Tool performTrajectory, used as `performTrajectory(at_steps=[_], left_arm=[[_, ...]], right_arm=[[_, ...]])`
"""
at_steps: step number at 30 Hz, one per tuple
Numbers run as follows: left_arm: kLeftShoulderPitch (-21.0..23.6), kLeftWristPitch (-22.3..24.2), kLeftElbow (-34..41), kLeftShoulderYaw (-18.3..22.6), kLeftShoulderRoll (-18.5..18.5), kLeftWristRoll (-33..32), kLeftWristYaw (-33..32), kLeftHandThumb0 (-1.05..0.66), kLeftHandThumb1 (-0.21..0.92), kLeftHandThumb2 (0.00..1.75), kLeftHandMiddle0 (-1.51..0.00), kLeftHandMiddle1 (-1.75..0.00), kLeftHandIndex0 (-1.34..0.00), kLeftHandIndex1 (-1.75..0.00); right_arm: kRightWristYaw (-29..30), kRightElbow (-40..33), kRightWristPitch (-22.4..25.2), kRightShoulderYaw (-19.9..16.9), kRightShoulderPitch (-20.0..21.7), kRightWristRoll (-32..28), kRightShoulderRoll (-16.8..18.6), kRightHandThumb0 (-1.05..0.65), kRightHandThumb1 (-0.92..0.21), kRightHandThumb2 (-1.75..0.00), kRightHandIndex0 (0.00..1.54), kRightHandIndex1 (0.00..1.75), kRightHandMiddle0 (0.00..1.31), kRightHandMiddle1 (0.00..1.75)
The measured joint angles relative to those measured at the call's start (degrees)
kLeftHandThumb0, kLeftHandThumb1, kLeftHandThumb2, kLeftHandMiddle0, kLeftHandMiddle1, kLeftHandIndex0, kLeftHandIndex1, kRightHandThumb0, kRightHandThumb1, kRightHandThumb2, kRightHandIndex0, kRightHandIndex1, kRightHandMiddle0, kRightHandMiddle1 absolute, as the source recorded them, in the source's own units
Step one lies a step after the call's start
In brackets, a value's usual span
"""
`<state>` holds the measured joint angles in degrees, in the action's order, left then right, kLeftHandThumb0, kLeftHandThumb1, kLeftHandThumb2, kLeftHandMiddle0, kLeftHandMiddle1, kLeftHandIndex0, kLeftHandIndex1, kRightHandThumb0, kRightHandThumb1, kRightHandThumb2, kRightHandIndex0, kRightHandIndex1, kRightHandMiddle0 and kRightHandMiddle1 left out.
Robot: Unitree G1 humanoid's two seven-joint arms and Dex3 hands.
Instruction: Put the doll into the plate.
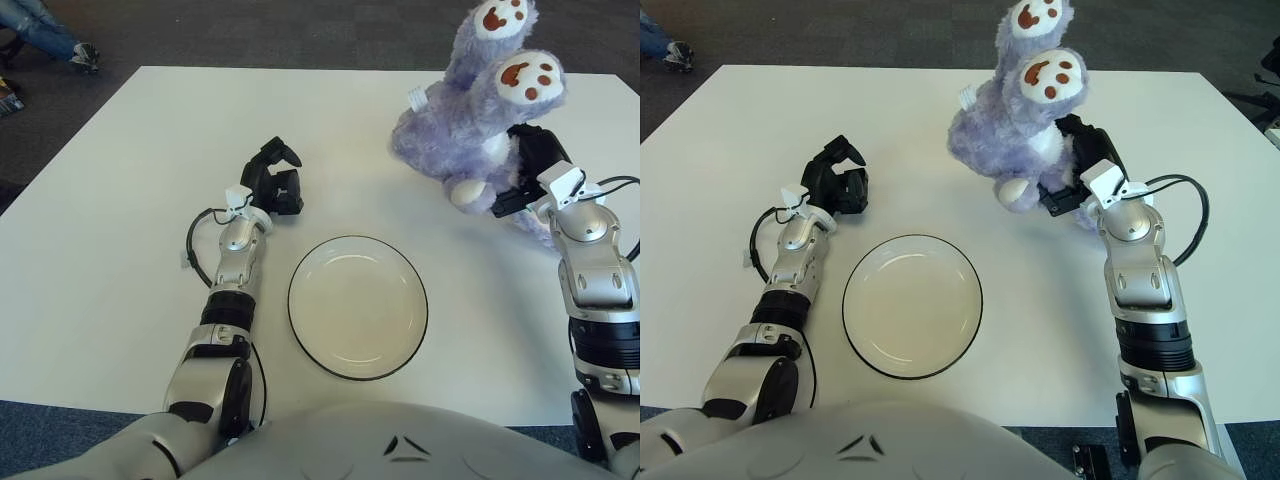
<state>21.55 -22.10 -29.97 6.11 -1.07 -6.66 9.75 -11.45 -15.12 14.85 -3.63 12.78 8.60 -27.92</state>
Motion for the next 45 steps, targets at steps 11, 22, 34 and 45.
performTrajectory(at_steps=[11, 22, 34, 45], left_arm=[[-0.1, 0.0, 0.3, -0.5, -0.2, 0.4, -1.0, -0.51, 0.23, 1.43, -1.34, -1.75, -0.68, -1.75], [-0.1, 0.0, 0.4, -0.9, -0.5, 0.5, -1.6, -0.51, 0.23, 1.42, -1.34, -1.75, -0.68, -1.75], [-0.3, 0.0, 1.0, -1.8, -0.9, 1.4, -3.8, -0.50, 0.25, 1.40, -1.31, -1.75, -0.67, -1.75], [-0.6, 0.0, 1.6, -2.1, -1.3, 1.2, -4.0, -0.50, 0.27, 1.38, -1.28, -1.75, -0.65, -1.75]], right_arm=[[-3.5, -4.4, -0.8, 3.9, -1.1, -0.1, 0.7, 0.58, -0.07, -1.62, 0.82, 1.75, 1.09, 1.75], [-6.7, -7.9, 1.1, 7.7, -1.3, 1.0, 1.2, 0.58, -0.07, -1.62, 0.82, 1.75, 1.09, 1.75], [-9.2, -15.3, 9.0, 11.6, -1.5, 1.1, 3.7, 0.58, -0.07, -1.62, 0.82, 1.75, 1.08, 1.75], [-13.4, -16.8, 10.0, 14.2, -1.5, -0.1, 3.8, 0.58, -0.07, -1.61, 0.81, 1.75, 1.08, 1.75]])
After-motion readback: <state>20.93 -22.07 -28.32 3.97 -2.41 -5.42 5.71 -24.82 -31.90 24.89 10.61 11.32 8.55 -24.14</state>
